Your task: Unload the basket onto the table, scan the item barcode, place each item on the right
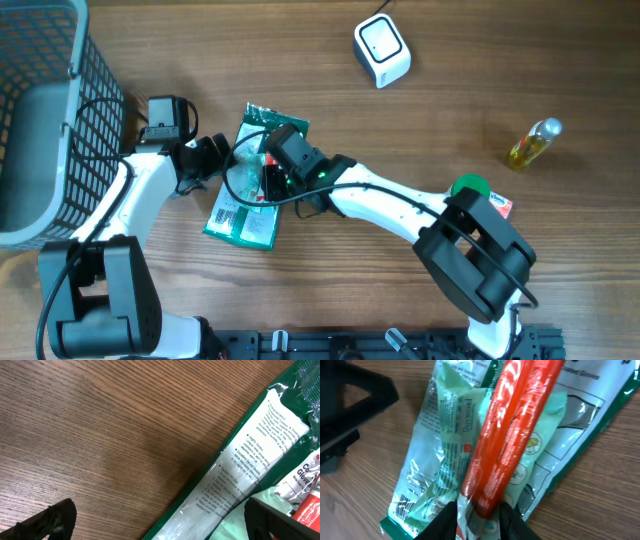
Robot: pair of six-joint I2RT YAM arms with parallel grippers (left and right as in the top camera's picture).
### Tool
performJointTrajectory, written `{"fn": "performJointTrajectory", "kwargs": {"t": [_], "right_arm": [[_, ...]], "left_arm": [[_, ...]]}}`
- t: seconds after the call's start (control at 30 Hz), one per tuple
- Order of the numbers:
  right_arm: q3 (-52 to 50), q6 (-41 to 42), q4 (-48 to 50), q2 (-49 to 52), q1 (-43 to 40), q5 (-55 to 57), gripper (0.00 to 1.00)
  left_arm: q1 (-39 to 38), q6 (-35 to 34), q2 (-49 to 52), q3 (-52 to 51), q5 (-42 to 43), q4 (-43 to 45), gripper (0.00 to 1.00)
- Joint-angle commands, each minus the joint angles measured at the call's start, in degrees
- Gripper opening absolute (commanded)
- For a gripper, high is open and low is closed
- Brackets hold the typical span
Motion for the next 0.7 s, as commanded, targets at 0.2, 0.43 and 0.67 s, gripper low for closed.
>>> {"fn": "performJointTrajectory", "kwargs": {"t": [0.2, 0.43, 0.67], "right_arm": [[0.2, 1.7, 0.0, 2.4, 0.3, 1.7, 0.29], [0.2, 1.7, 0.5, 4.2, 0.7, 1.6, 0.04], [0.2, -8.7, -1.9, -3.9, -3.8, -4.6, 0.04]], "left_arm": [[0.7, -0.3, 0.2, -0.4, -0.1, 0.2, 1.00], [0.7, -0.3, 0.2, -0.4, -0.1, 0.2, 1.00], [0.7, -0.3, 0.2, -0.4, -0.1, 0.2, 1.00]]}}
